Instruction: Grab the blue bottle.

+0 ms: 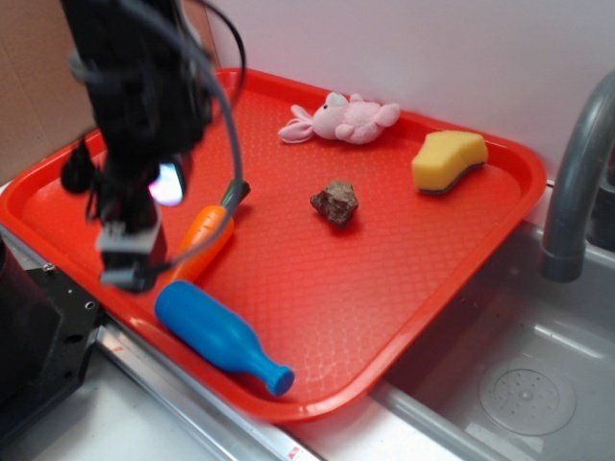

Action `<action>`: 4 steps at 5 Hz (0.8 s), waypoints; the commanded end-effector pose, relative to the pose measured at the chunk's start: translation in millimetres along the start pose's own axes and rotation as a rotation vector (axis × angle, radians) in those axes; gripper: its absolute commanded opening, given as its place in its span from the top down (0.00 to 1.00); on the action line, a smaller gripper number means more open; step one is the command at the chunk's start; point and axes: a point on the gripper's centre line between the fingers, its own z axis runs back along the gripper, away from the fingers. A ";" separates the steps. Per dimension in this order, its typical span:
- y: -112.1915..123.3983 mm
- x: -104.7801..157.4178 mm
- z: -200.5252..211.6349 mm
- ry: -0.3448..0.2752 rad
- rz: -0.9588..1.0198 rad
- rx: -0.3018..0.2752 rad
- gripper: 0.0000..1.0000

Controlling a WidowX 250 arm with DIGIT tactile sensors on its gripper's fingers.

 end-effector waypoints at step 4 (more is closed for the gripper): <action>25.9 29.6 -40.3 -0.003 -0.147 -0.010 0.00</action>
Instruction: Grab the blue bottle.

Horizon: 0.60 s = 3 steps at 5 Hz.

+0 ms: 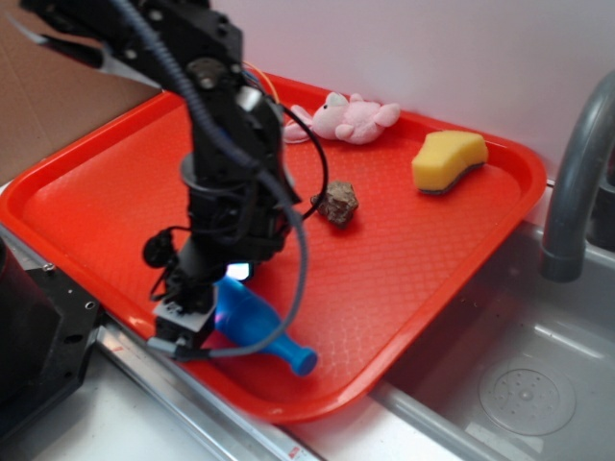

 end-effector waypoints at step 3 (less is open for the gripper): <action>29.1 -22.3 8.3 -0.110 0.099 -0.002 1.00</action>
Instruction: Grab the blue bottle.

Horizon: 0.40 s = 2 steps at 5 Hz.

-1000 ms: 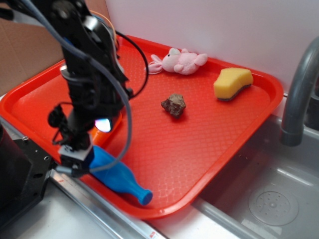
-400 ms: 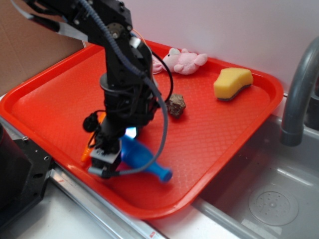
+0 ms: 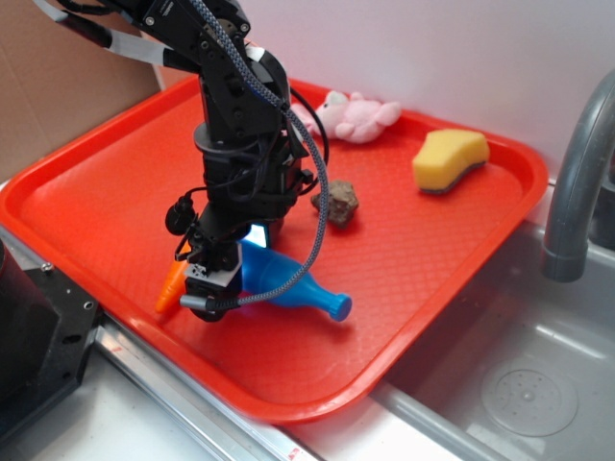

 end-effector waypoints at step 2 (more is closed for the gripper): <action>3.2 -100.2 105.5 -0.123 0.554 0.076 1.00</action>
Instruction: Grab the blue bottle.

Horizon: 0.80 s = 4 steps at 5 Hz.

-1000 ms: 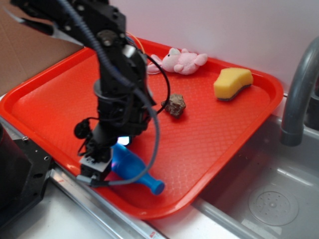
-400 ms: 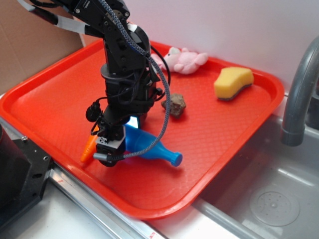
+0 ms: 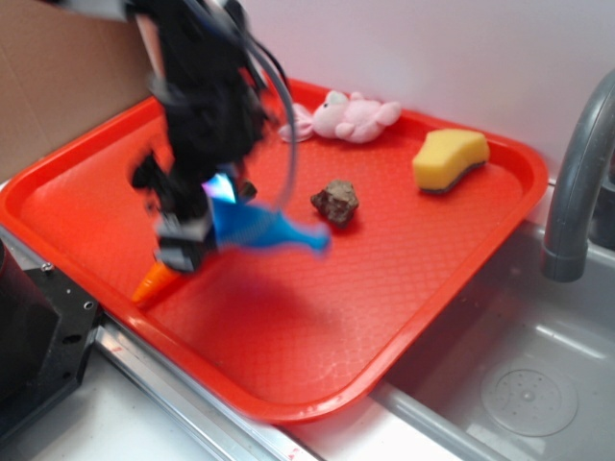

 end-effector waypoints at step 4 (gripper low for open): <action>54.9 -107.1 144.1 0.000 1.204 -0.022 1.00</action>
